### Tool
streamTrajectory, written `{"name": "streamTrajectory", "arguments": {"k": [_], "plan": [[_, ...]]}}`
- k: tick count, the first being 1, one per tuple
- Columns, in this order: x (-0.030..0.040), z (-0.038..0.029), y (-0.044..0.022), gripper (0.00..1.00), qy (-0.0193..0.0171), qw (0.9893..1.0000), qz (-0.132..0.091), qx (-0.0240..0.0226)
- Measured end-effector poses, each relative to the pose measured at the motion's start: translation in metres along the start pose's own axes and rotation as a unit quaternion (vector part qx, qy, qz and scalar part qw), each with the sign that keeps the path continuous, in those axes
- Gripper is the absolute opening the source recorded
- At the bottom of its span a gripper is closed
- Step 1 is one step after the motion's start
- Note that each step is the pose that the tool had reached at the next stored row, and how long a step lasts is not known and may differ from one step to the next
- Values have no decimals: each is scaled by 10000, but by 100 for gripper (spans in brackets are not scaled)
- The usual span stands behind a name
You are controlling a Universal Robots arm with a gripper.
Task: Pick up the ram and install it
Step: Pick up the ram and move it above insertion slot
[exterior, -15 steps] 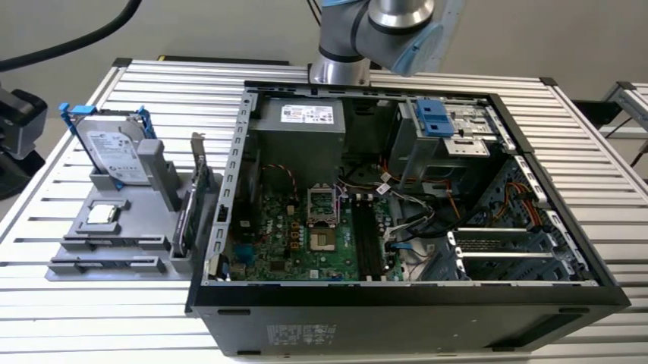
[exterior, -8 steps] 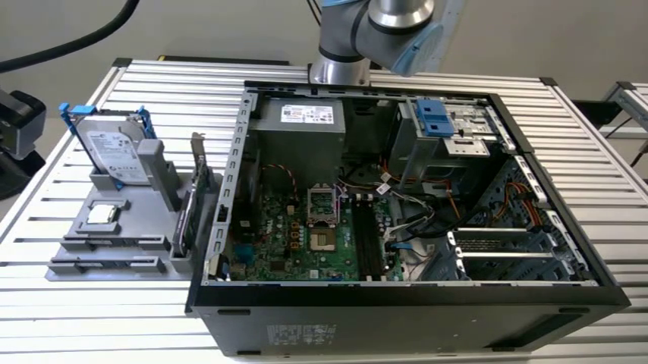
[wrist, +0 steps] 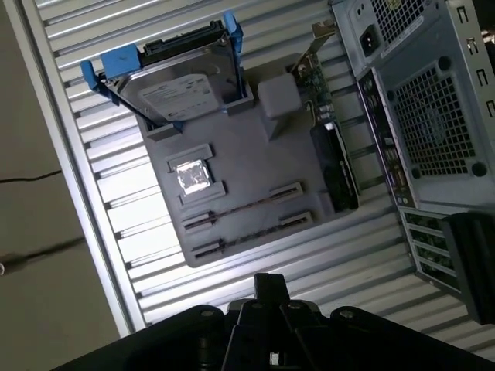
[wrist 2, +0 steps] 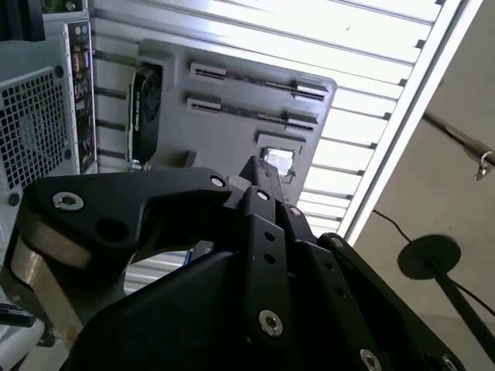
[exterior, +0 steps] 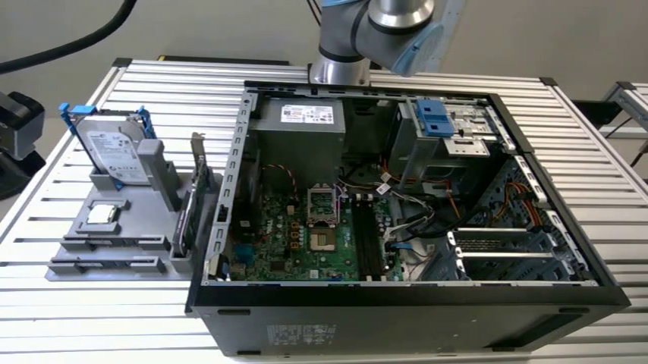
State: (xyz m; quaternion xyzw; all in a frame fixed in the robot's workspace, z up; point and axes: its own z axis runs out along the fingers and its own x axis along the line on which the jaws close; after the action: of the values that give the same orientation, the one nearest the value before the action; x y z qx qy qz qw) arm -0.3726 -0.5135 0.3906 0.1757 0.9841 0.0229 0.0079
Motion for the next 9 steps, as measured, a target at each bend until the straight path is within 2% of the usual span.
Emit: {"name": "streamTrajectory", "arguments": {"k": [9], "plan": [[0, 0, 0, 0, -9, 9998, 191, 1]]}}
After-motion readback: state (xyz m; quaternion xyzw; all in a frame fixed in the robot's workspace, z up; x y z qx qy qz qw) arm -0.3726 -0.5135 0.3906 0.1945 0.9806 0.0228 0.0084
